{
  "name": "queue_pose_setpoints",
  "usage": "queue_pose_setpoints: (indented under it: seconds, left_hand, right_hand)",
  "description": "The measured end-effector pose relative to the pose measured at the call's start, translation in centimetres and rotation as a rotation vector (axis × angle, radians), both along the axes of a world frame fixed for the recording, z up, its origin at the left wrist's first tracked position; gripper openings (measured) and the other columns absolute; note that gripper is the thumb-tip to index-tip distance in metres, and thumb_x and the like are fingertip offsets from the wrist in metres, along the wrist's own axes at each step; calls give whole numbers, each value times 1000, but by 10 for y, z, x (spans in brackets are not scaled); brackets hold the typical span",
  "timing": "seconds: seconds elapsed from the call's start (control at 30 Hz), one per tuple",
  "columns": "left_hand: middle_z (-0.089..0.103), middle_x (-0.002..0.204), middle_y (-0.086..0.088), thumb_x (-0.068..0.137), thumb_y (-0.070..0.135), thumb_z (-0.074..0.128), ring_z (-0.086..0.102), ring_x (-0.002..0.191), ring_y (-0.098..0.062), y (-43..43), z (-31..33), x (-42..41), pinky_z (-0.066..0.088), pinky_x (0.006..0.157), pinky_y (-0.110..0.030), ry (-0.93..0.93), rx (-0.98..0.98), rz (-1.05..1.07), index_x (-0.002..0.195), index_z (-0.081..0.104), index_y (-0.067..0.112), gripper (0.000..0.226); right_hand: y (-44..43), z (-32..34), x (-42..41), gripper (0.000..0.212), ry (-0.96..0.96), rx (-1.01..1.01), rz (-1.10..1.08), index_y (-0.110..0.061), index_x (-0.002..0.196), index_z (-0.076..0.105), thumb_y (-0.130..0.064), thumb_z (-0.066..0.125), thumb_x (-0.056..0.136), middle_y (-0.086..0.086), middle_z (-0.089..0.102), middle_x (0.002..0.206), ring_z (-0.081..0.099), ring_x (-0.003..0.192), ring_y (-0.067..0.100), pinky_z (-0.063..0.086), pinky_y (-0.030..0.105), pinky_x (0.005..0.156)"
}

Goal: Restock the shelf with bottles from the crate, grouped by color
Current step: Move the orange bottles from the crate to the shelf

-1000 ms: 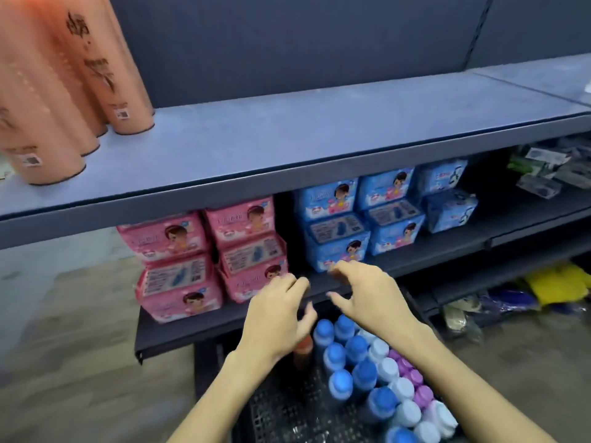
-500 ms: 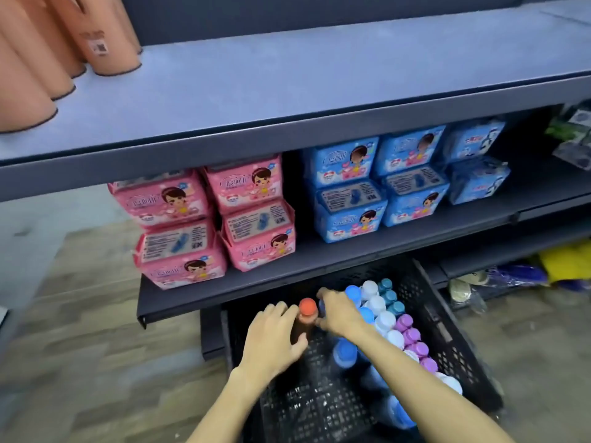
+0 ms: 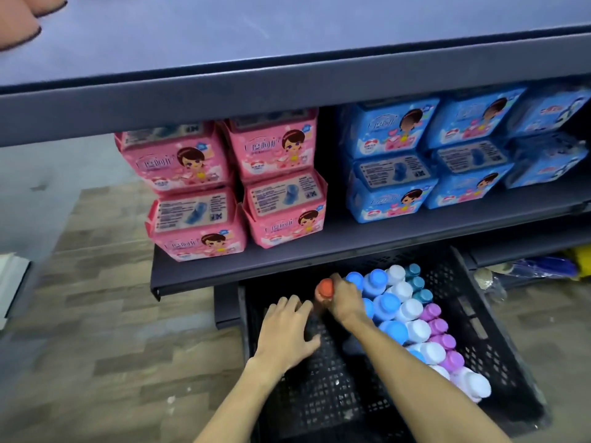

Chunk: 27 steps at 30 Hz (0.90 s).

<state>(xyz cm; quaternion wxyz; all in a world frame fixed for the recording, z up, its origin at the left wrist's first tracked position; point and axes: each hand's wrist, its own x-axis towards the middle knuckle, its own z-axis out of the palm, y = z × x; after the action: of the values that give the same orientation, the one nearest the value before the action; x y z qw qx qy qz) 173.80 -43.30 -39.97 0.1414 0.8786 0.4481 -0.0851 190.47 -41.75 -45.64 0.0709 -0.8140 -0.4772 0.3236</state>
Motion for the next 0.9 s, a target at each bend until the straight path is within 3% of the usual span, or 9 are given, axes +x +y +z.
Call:
queue_pose_setpoints:
  seconds: [0.13, 0.37, 0.5, 0.6, 0.9]
  left_hand:
    - [49, 123, -1, 83, 57, 50, 44, 114, -24, 3, -8, -2, 38, 95, -37, -26, -23, 19, 128, 47, 22, 56]
    - [50, 121, -2, 87, 46, 51, 45, 114, -23, 6, -24, -2, 41, 95, -34, -117, -71, 49, 125, 49, 20, 46]
    - [50, 119, -1, 90, 39, 49, 45, 113, -22, 1, -31, -2, 43, 93, -33, -152, -99, 64, 125, 49, 20, 40]
    - [50, 119, -1, 91, 37, 48, 44, 114, -22, -1, -34, -4, 42, 93, -32, -163, -96, 78, 127, 48, 20, 40]
    - [51, 117, 0, 91, 36, 48, 45, 112, -22, -2, -41, -2, 43, 93, -31, -186, -81, 92, 125, 49, 19, 37]
  right_hand:
    - [0, -10, -7, 38, -11, 0, -32, -14, 117, 53, -22, 67, 83, 14, 68, 108, 66, 101, 36, 50, 36, 75]
    - [9, -24, -8, 52, -10, -63, -19, -14, 133, 50, -20, 69, 85, 15, 67, 118, 64, 112, 34, 51, 37, 84]
    - [8, -31, -10, 44, -26, -66, -25, -14, 128, 51, -18, 66, 88, 14, 67, 116, 64, 109, 33, 51, 37, 84]
    - [8, -34, -10, 52, -41, -77, -16, -15, 132, 48, -17, 70, 85, 14, 67, 118, 63, 112, 34, 51, 37, 85]
    - [3, -27, -9, 44, -72, -14, 37, -16, 124, 54, -25, 70, 84, 13, 70, 109, 66, 104, 35, 53, 37, 76]
